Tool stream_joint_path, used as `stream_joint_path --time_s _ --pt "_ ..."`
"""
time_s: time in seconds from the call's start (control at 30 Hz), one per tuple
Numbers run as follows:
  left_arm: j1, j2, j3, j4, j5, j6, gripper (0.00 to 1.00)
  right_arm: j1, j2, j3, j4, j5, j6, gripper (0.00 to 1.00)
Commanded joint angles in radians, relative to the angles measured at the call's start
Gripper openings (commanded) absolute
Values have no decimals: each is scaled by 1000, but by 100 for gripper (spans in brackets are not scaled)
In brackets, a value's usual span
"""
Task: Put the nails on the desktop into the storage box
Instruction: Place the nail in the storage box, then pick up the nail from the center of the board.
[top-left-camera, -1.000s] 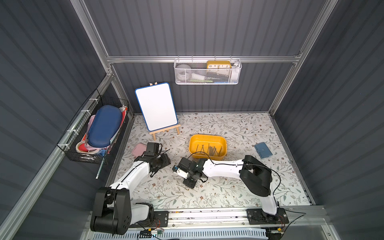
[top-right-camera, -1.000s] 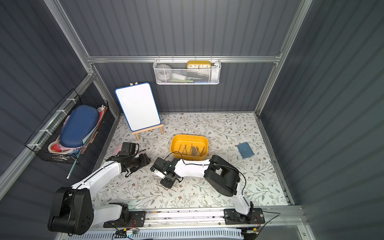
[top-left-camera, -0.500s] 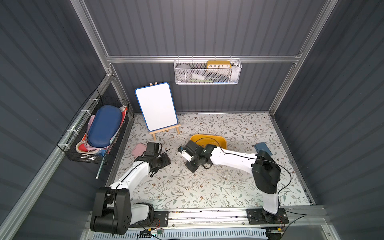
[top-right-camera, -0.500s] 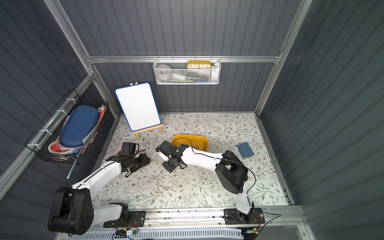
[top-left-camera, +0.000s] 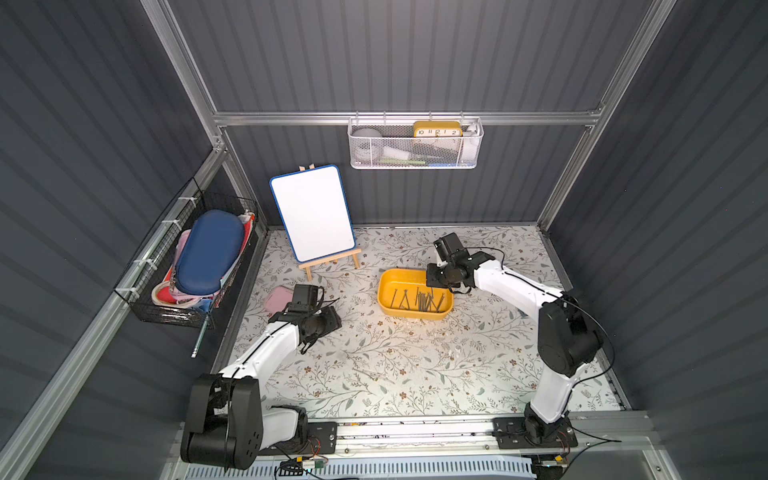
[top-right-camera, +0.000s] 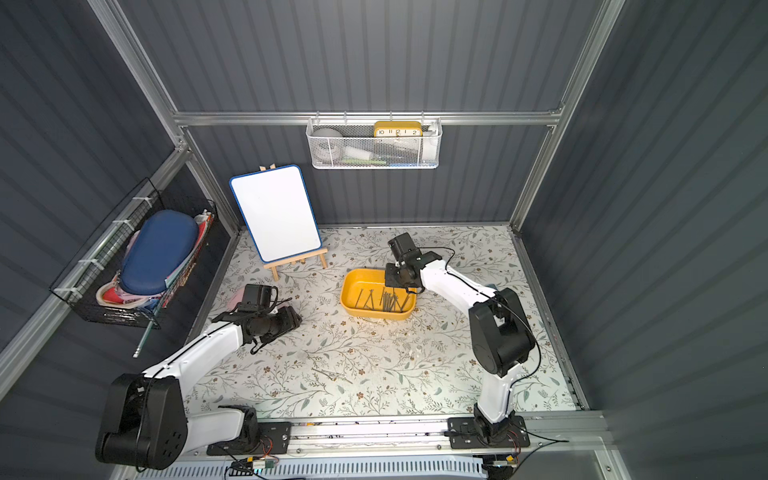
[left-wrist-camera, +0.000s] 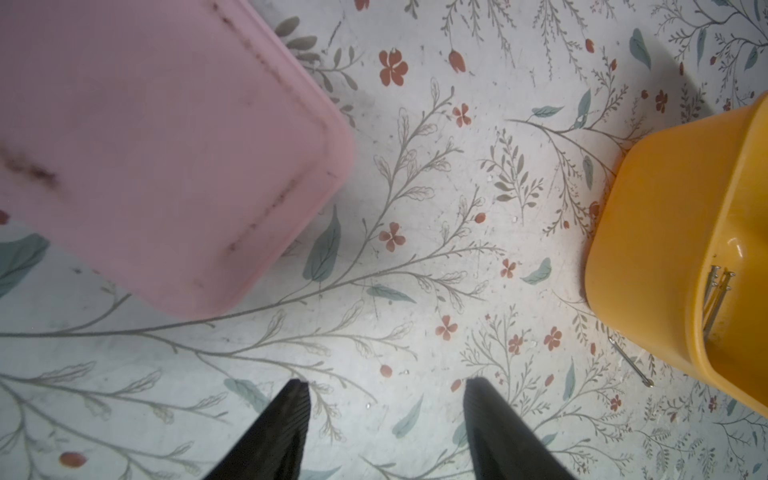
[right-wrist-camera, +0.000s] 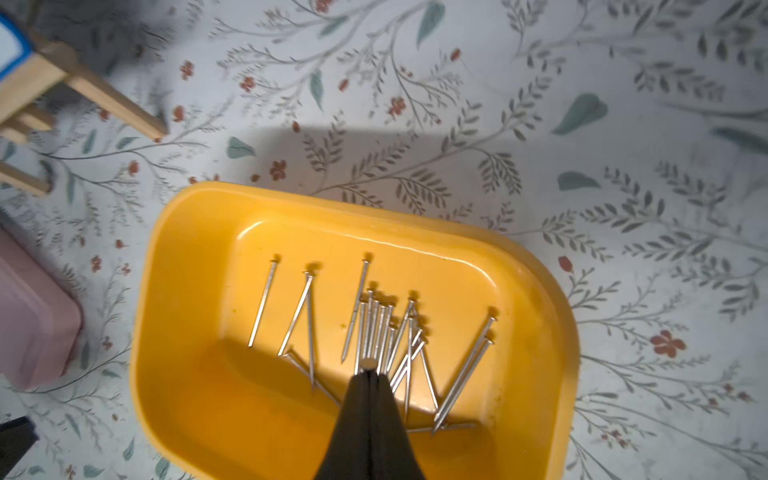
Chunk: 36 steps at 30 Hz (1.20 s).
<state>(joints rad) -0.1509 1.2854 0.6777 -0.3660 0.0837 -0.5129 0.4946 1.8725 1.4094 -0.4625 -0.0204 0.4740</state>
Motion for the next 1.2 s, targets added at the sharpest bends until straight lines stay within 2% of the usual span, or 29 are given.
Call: stream_joint_path --time_s 0.0,0.13,0.17,0.23,0.33,0.43,0.53,0.67,0.77,0.9,1.17 --pt "-3 -6 -12 -2 14 15 64 8 41 -13 59 21 79 0" --pt "-3 -3 -13 0 13 15 64 -5 89 -15 89 8 96 0" --pt "-3 -3 -13 0 14 15 64 -5 97 -9 83 2 88 3" --pt "-3 -2 -12 1 13 15 64 -5 106 7 67 -14 72 16" --pt "-3 0 -13 0 13 17 64 1 83 17 47 -49 41 24" --pt "-3 -5 -12 -2 9 14 64 39 16 9 42 -112 -7 28" --pt "-3 -16 -12 -1 8 12 64 148 -49 8 17 -203 -124 30" --pt "-3 -25 -13 -1 7 7 65 376 -54 -7 -112 -151 -376 31" --pt "-3 -20 -11 -4 7 3 64 499 -37 -66 -97 -108 -473 31" --pt "-3 -17 -12 -5 1 -3 65 554 -17 -97 -41 -115 -502 31" --pt "-3 -9 -12 -7 -3 -6 65 628 90 7 -80 -138 -584 31"
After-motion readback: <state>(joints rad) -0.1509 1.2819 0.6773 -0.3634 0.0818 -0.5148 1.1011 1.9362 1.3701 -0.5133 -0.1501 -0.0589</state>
